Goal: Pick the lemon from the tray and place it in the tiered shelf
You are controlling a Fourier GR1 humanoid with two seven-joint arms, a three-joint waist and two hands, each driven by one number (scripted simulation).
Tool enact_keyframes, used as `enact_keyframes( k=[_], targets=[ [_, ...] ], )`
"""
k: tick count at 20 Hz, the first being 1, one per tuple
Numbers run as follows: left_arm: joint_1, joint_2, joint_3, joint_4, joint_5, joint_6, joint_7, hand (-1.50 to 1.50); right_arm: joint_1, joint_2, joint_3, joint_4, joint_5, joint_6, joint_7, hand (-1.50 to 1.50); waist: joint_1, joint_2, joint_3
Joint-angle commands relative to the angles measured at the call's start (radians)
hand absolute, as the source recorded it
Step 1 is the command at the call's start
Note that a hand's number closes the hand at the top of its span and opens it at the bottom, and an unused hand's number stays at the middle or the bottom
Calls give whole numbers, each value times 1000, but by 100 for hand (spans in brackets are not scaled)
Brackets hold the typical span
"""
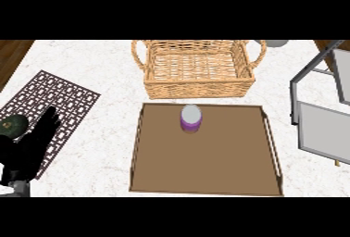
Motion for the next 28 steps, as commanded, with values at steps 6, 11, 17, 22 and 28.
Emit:
enact_keyframes(
  k=[6,11,17,22,28],
  targets=[
    [-20,-9,22,8,-9,-20,22,0,-184,48,226,237,128,-110,-97,150,3,0,0],
    [-9,-16,31,5,-23,-25,6,0,-280,68,316,440,215,-132,-215,150,2,0,0],
    [-34,-28,21,-14,-27,-19,58,0,-342,88,352,684,307,-195,-311,-150,4,1,1],
    [29,-16,46,-49,-28,-46,21,0,-387,70,346,731,323,-165,-393,-150,-2,-2,0],
    [-53,-24,51,3,-55,-14,51,0,-500,103,309,792,251,-141,-376,-150,-4,-2,0]
  ],
)
